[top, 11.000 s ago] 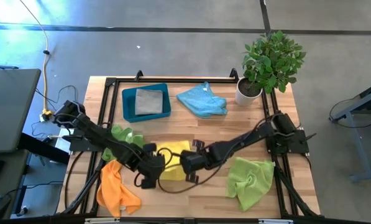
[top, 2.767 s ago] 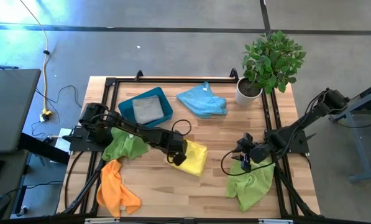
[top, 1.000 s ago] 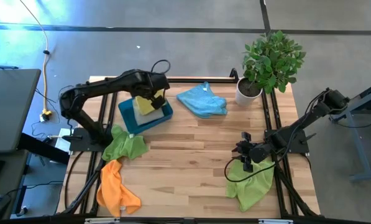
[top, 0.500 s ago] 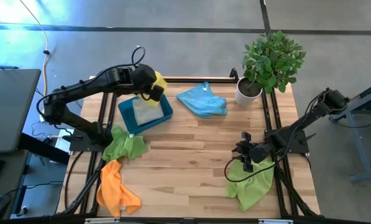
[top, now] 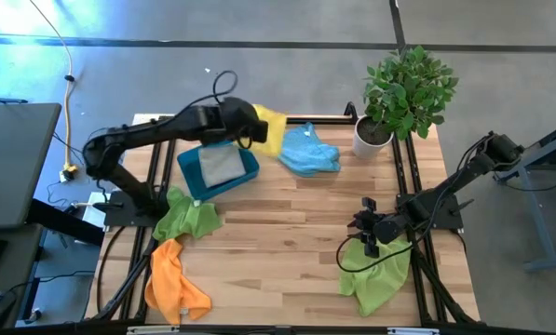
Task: Fold microfiber towels
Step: Put the folded yellow microfiber cloth into the bin
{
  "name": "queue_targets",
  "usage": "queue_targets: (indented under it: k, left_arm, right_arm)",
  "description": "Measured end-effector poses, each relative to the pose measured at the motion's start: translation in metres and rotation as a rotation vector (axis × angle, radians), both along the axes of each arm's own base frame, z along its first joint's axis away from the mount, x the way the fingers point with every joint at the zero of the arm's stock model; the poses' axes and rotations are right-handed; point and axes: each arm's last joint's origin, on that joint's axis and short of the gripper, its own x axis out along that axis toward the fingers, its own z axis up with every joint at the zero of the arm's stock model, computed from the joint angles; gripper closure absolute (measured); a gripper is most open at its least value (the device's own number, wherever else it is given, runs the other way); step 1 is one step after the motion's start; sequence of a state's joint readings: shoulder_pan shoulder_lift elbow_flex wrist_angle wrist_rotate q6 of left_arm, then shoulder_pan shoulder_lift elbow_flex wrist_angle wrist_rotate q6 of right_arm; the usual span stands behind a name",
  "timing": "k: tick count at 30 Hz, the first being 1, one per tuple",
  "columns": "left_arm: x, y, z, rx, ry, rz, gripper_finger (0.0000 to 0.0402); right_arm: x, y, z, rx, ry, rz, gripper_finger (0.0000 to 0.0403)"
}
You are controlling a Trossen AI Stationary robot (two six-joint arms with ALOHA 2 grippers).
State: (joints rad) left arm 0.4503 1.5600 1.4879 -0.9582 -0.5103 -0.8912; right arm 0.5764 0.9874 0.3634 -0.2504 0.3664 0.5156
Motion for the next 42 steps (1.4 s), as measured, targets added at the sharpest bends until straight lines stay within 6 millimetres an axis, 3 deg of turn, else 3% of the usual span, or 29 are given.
queue_targets:
  k: [5, 10, 17, 27, 38, 42]
  left_arm:
    - [-0.001, -0.009, -0.032, -0.139, 0.221, 0.093, 0.0398]
    - [-0.005, -0.020, -0.045, -0.208, 0.361, 0.160, 0.0398]
    - [-0.017, -0.032, -0.048, -0.254, 0.500, 0.237, 0.0398]
    - [-0.029, -0.041, -0.103, -0.348, 0.559, 0.274, 0.0381]
    - [-0.037, -0.045, -0.108, -0.406, 0.668, 0.227, 0.0324]
    - [-0.038, -0.045, -0.098, -0.416, 0.704, 0.160, 0.0295]
  right_arm:
    - [0.000, 0.000, 0.000, 0.000, 0.000, 0.000, 0.0264]
    - [0.000, 0.000, 0.000, 0.000, 0.000, 0.000, 0.0264]
    - [0.000, 0.000, 0.000, 0.000, 0.000, 0.000, 0.0264]
    - [0.000, 0.000, 0.000, 0.000, 0.000, 0.000, 0.0264]
    - [0.000, 0.000, 0.000, 0.000, 0.000, 0.000, 0.0264]
    - [0.000, 0.000, 0.000, 0.000, 0.000, 0.000, 0.0264]
